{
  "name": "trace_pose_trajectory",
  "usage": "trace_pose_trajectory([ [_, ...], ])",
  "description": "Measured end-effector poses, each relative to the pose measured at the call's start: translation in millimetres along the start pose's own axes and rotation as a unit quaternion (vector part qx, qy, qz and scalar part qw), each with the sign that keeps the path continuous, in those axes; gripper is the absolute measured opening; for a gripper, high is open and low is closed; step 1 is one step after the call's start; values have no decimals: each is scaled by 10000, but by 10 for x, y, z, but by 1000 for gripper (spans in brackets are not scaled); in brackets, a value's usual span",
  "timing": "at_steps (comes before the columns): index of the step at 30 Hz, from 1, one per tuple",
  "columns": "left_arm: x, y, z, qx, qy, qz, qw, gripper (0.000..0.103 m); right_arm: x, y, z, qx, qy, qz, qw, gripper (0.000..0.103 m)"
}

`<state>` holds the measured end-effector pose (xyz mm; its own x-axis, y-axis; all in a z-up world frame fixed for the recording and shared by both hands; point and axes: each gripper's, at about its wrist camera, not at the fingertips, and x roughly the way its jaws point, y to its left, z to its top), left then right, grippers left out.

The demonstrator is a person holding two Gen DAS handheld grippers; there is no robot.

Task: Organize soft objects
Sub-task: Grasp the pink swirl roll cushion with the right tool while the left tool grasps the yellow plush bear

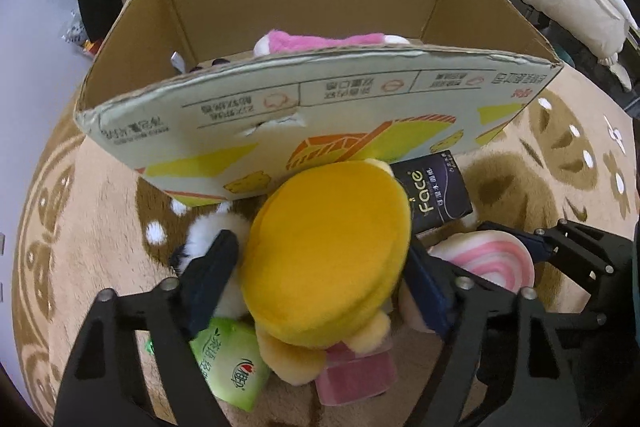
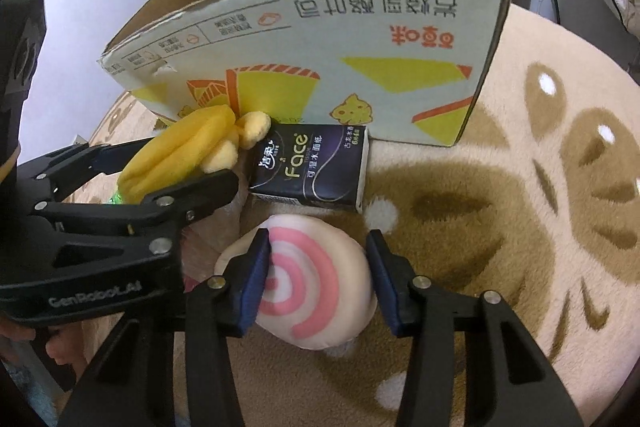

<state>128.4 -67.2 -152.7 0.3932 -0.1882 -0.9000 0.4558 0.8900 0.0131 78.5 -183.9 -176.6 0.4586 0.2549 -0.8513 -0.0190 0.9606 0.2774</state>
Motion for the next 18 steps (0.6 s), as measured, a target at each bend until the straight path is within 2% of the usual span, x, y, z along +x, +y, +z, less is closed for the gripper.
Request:
trace_pose_trajectory([
  [7,-55,49,-28,-69,-24,69,9999,48,-108,62,-14,-103,-198,-136,9997,40],
  [10,-117,87,-47,-184,-122,21,9998,44,-165,29,-8,-65,-280,-250,9993,37],
  [18,-185,28,-107,12,-227,159,9996,42,-322,-76,16,1,-456,-412,9981,35],
])
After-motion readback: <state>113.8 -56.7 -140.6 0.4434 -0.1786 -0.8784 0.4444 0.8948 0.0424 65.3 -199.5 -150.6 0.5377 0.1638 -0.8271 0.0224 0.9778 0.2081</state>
